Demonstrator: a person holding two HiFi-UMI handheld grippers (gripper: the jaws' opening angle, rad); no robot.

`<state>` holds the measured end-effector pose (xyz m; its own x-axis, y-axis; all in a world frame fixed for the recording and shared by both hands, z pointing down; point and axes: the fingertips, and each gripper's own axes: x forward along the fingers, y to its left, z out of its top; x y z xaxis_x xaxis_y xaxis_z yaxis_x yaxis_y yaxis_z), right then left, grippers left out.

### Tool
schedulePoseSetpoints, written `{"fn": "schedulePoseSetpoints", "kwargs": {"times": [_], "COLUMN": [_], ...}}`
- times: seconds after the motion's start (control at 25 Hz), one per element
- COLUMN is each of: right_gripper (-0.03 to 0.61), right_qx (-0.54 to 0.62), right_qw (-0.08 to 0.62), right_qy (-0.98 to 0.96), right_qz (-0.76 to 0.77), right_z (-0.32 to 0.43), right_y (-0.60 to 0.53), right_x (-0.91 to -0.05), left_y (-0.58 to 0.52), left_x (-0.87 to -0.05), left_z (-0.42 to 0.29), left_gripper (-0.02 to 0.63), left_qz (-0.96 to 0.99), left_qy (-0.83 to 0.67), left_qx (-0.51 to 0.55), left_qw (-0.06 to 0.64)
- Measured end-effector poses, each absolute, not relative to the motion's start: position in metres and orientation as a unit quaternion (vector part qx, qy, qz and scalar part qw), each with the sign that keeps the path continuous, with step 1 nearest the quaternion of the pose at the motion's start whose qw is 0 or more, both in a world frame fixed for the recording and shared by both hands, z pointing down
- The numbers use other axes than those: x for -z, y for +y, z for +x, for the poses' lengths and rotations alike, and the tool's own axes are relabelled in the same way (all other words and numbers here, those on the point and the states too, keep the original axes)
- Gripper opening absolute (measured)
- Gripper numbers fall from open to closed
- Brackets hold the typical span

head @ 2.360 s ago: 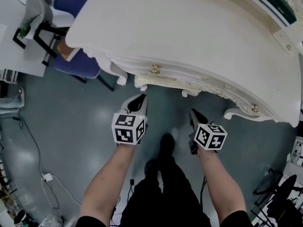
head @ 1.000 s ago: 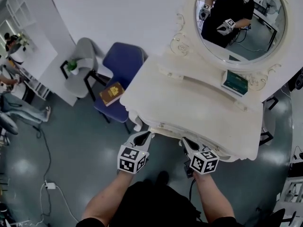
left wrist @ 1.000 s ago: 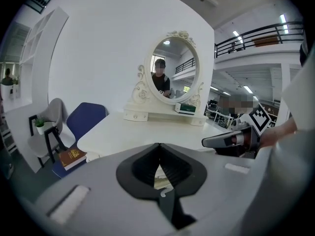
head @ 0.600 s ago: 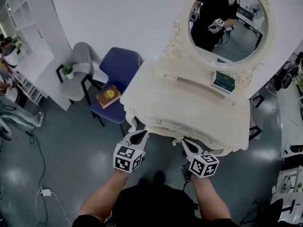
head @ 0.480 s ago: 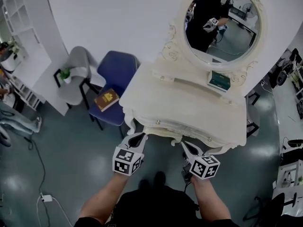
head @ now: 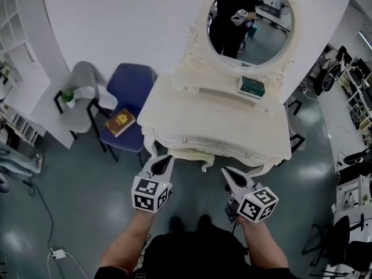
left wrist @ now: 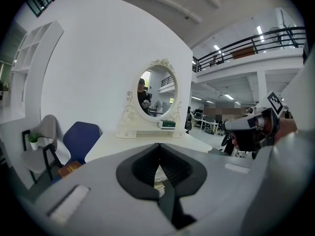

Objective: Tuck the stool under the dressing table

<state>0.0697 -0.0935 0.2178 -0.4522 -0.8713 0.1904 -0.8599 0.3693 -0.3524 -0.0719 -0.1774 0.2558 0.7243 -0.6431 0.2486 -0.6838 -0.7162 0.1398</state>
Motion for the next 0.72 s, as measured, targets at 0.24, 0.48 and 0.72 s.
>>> {"fn": "schedulePoseSetpoints", "kwargs": {"times": [0.24, 0.48, 0.72], "right_gripper": [0.002, 0.002, 0.002], "right_qx": [0.174, 0.162, 0.159], "right_qw": [0.026, 0.031, 0.025], "right_qy": [0.837, 0.839, 0.848], "right_qz": [-0.518, -0.518, -0.505], "right_z": [0.078, 0.118, 0.173], "right_y": [-0.075, -0.057, -0.036], "right_x": [-0.193, -0.184, -0.179], "left_y": [-0.166, -0.145, -0.11], "left_x": [-0.233, -0.218, -0.212], "left_z": [-0.064, -0.034, 0.016], "left_gripper": [0.017, 0.017, 0.017], "left_qz": [0.924, 0.92, 0.913], "left_qy": [-0.362, -0.373, -0.388], "left_qx": [-0.086, -0.082, -0.084], "left_qw": [0.093, 0.082, 0.09]}}
